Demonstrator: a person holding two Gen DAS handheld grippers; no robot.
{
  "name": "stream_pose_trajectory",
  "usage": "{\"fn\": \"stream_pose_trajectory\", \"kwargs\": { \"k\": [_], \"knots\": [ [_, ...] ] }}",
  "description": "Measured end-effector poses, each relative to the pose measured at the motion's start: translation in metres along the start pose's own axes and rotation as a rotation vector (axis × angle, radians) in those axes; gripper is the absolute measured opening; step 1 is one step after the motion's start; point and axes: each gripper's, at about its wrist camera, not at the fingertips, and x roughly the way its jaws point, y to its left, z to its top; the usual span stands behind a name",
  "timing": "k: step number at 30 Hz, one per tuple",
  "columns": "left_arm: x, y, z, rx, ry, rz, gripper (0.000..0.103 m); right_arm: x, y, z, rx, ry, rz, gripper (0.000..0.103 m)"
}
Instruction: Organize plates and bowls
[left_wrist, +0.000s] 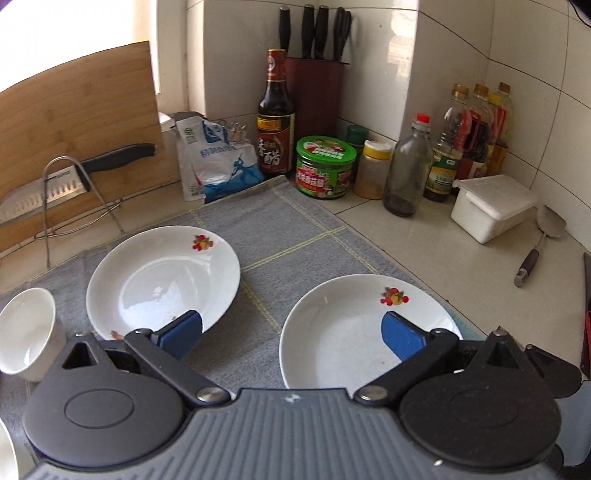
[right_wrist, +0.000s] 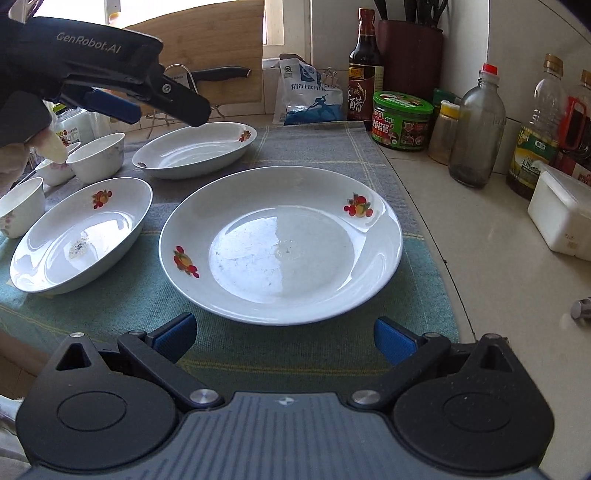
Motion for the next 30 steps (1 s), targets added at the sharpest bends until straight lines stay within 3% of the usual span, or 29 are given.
{"fn": "stream_pose_trajectory", "kwargs": {
  "k": [9, 26, 30],
  "knots": [
    [0.042, -0.006, 0.015, 0.096, 0.113, -0.09, 0.102, 0.018, 0.005, 0.003, -0.049, 0.011, -0.008, 0.103],
    [0.102, -0.012, 0.04, 0.31, 0.272, -0.308, 0.102, 0.02, 0.001, -0.005, -0.071, -0.091, 0.006, 0.103],
    [0.12, -0.014, 0.043, 0.338, 0.353, -0.38, 0.1, 0.021, -0.001, -0.005, -0.082, -0.111, 0.018, 0.103]
  ]
}}
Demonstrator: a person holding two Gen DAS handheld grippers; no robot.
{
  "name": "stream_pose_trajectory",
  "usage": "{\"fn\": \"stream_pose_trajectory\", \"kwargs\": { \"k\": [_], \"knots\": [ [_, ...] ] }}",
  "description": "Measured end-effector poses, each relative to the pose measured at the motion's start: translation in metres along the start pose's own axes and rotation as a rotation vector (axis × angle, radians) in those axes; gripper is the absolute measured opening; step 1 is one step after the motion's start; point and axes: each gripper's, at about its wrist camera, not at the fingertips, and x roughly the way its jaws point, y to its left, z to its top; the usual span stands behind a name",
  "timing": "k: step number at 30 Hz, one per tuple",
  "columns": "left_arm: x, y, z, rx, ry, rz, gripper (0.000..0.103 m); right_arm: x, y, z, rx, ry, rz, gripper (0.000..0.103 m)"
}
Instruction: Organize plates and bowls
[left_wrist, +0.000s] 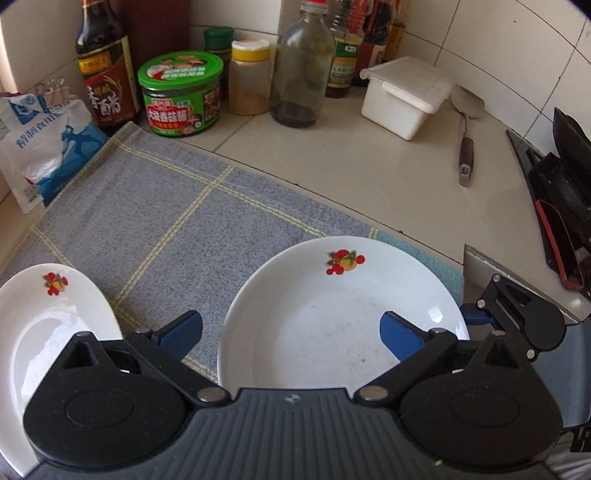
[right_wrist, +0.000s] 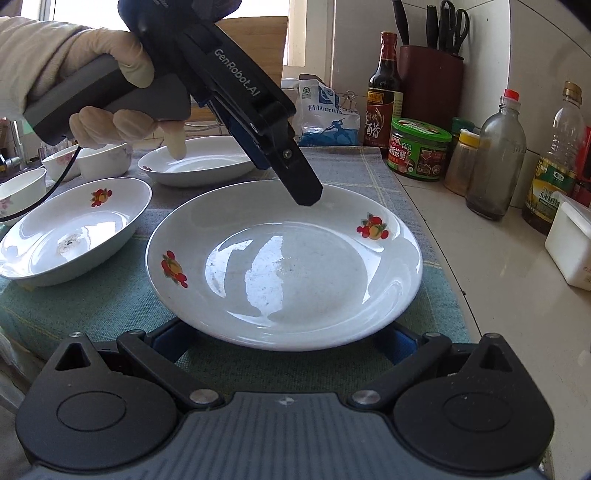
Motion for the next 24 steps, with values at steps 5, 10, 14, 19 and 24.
{"fn": "stream_pose_trajectory", "kwargs": {
  "k": [5, 10, 14, 19, 24],
  "knots": [
    [0.015, 0.009, 0.008, 0.036, 0.086, -0.07, 0.092, 0.001, -0.001, 0.002, -0.008, 0.003, 0.009, 0.103],
    [0.022, 0.012, 0.017, 0.066, 0.154, -0.118, 0.087, 0.002, -0.002, 0.004, -0.014, 0.023, 0.015, 0.103],
    [0.028, 0.013, 0.02, 0.084, 0.195, -0.14, 0.085, 0.002, -0.002, 0.006, -0.017, 0.038, 0.02, 0.103],
    [0.036, 0.015, 0.024, 0.086, 0.232, -0.162, 0.085, 0.004, -0.004, 0.009, -0.016, 0.058, 0.031, 0.103],
    [0.038, 0.015, 0.027, 0.091, 0.245, -0.164, 0.085, 0.004, -0.005, 0.012, -0.013, 0.08, 0.041, 0.103]
  ]
}}
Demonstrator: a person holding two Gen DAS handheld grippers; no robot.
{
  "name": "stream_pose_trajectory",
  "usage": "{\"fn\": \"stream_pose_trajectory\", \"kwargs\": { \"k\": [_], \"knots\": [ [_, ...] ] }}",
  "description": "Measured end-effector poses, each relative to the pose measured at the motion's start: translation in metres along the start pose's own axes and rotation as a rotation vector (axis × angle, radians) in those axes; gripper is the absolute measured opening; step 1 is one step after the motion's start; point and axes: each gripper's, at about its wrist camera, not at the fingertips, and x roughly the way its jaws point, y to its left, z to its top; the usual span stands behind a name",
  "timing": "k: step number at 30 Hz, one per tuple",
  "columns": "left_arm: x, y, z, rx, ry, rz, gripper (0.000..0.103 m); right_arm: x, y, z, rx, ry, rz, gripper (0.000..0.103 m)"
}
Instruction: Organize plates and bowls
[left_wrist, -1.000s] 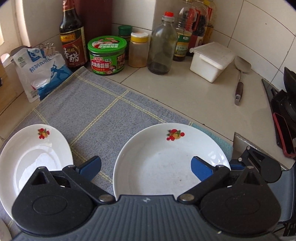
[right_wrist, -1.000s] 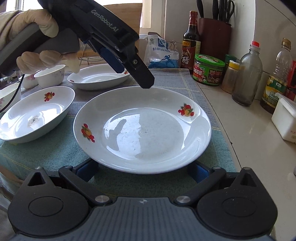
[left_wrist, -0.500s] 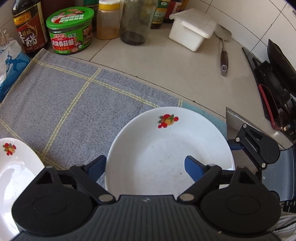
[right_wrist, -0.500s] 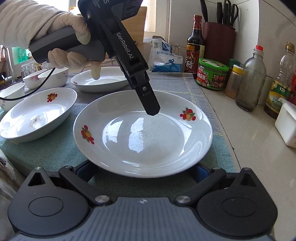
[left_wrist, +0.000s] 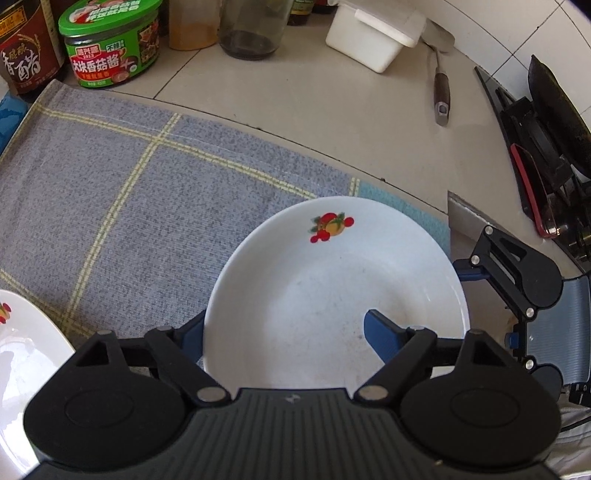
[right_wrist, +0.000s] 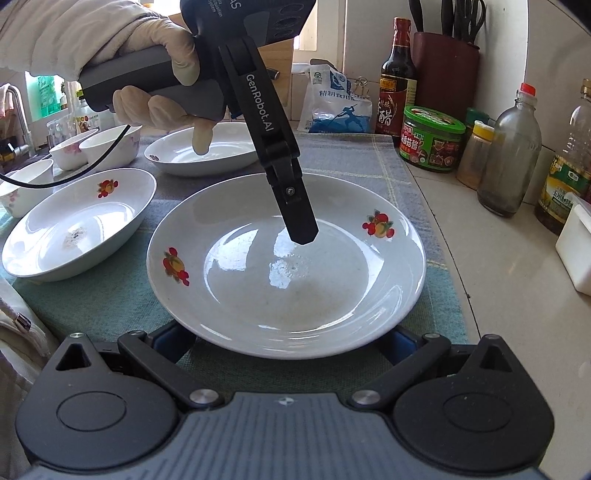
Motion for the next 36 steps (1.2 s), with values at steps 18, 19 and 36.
{"fn": "stream_pose_trajectory", "kwargs": {
  "k": [18, 19, 36],
  "knots": [
    [-0.024, 0.025, 0.026, -0.04, -0.094, 0.012, 0.085, 0.012, -0.017, 0.03, -0.034, 0.014, 0.004, 0.103],
    [-0.025, 0.028, 0.029, -0.044, -0.102, 0.016, 0.085, 0.014, -0.019, 0.032, -0.041, 0.011, 0.0, 0.103],
    [-0.009, 0.068, 0.07, -0.06, -0.154, 0.033, 0.085, 0.058, -0.057, 0.057, -0.056, 0.043, -0.029, 0.103]
  ]
}}
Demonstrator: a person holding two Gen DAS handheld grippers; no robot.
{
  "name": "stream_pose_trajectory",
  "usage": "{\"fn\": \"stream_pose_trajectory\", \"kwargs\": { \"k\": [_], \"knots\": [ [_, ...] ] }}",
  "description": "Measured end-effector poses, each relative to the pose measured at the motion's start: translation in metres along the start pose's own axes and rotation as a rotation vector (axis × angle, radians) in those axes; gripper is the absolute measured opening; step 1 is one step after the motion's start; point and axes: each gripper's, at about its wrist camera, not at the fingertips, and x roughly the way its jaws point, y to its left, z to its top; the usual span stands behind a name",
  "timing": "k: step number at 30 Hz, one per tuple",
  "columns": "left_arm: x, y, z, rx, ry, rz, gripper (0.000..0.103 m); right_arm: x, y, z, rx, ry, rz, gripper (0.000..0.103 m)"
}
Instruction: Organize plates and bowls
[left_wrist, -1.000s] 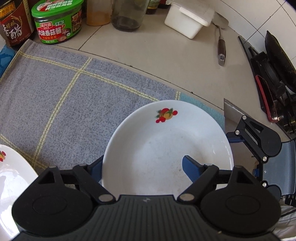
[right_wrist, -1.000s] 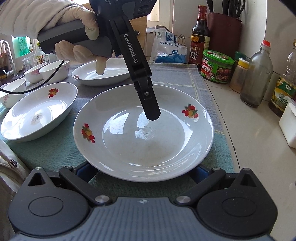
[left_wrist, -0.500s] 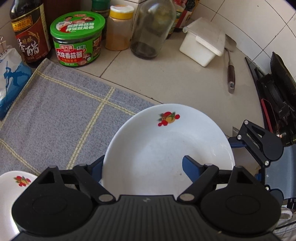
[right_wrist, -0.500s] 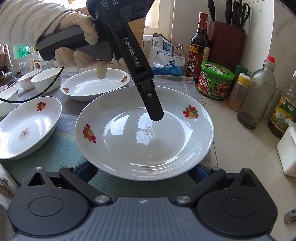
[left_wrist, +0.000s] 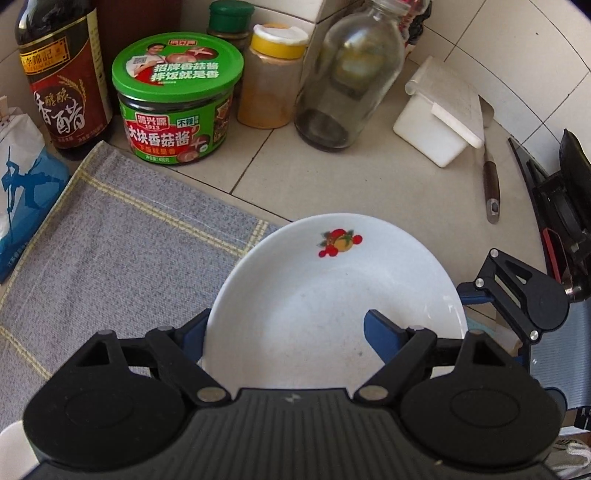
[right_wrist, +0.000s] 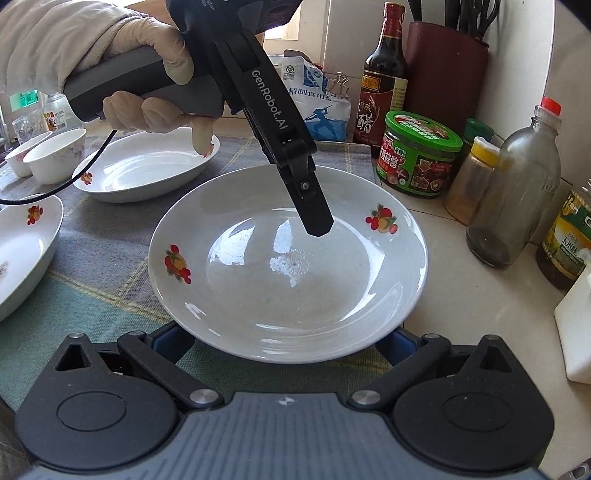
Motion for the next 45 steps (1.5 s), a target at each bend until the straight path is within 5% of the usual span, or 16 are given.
{"fn": "stream_pose_trajectory", "kwargs": {
  "k": [17, 29, 45],
  "knots": [
    [0.01, 0.005, 0.014, -0.008, -0.037, 0.007, 0.086, 0.008, -0.011, 0.005, 0.037, 0.009, -0.024, 0.103],
    [-0.038, -0.012, 0.0, 0.006, -0.157, 0.13, 0.09, -0.023, -0.001, -0.001, 0.068, 0.01, -0.064, 0.103],
    [-0.111, -0.086, -0.099, -0.073, -0.305, 0.289, 0.093, -0.074, 0.058, -0.023, 0.02, -0.056, 0.048, 0.103]
  ]
}}
